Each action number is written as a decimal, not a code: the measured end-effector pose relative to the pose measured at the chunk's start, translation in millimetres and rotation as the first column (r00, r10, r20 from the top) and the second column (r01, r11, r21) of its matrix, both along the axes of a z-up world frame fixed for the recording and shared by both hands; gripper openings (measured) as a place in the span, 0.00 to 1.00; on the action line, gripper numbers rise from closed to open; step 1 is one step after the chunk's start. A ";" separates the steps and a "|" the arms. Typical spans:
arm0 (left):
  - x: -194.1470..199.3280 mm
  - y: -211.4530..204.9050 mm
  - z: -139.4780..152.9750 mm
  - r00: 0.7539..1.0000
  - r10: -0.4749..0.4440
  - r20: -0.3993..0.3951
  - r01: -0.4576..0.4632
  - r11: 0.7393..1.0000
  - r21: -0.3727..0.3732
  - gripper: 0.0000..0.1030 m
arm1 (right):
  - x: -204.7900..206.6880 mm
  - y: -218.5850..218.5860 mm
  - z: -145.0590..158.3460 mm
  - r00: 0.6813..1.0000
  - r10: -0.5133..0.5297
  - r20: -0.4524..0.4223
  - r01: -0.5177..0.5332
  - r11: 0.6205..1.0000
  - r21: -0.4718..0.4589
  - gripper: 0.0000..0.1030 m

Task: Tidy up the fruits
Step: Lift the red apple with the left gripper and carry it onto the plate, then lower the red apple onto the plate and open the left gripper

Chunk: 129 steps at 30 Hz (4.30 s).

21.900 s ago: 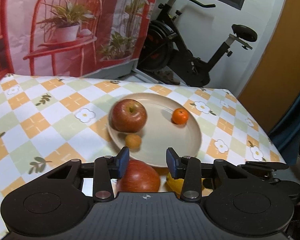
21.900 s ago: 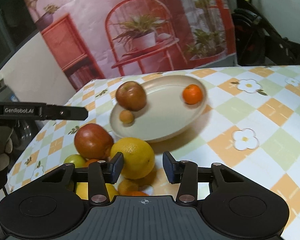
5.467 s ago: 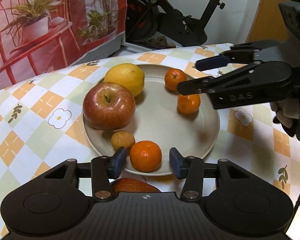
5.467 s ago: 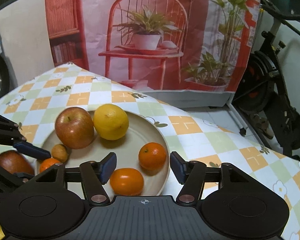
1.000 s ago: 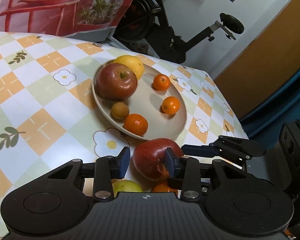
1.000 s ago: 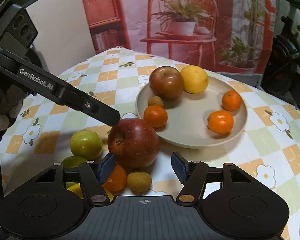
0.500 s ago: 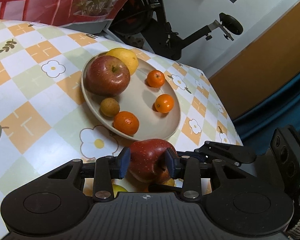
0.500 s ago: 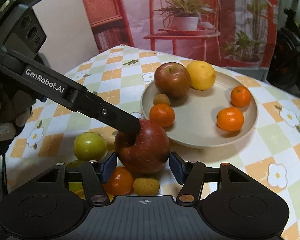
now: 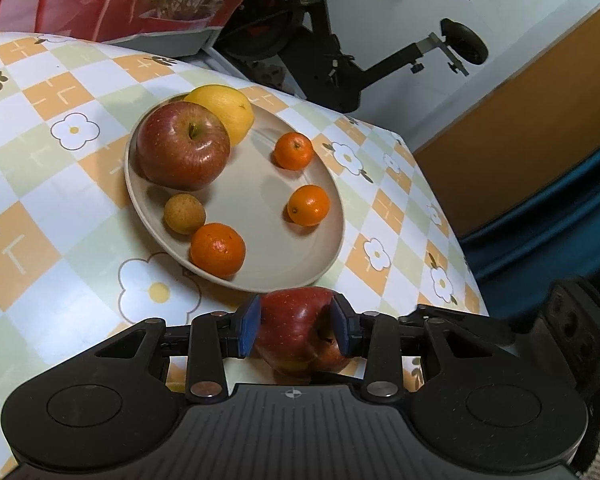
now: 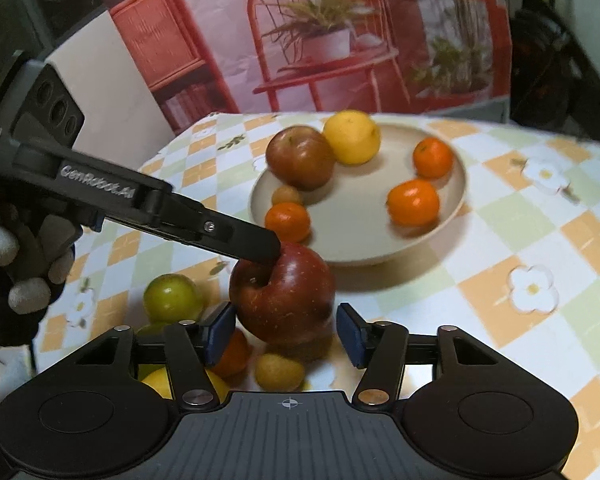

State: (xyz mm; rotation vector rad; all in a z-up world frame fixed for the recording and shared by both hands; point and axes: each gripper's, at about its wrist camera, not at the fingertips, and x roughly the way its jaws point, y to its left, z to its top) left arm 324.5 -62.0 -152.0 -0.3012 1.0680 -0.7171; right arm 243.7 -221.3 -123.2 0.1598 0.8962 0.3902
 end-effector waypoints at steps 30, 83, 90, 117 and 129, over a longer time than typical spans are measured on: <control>-8.8 -8.9 1.0 0.999 -0.028 0.016 0.027 0.998 0.052 0.40 | -0.6 14.4 -10.3 0.998 0.028 0.063 -0.022 0.995 -0.097 0.54; 96.9 -50.6 35.6 0.996 -0.038 0.086 0.023 0.985 0.173 0.39 | 131.7 -33.3 -10.7 0.997 0.022 0.080 -0.016 0.998 -0.067 0.52; 97.2 -54.0 33.6 0.995 -0.049 0.084 0.034 0.986 0.162 0.39 | 124.9 -36.7 -13.3 0.997 0.011 0.076 -0.007 0.999 -0.048 0.52; 107.0 -57.3 32.0 0.994 -0.024 0.111 0.005 0.986 0.168 0.39 | 117.7 -35.9 -23.1 0.985 -0.045 0.169 0.053 0.998 -0.043 0.53; 92.0 -48.3 47.6 0.988 -0.007 0.157 -0.021 0.985 0.172 0.39 | 104.3 -34.1 -7.6 0.986 -0.061 0.157 0.069 0.996 -0.048 0.53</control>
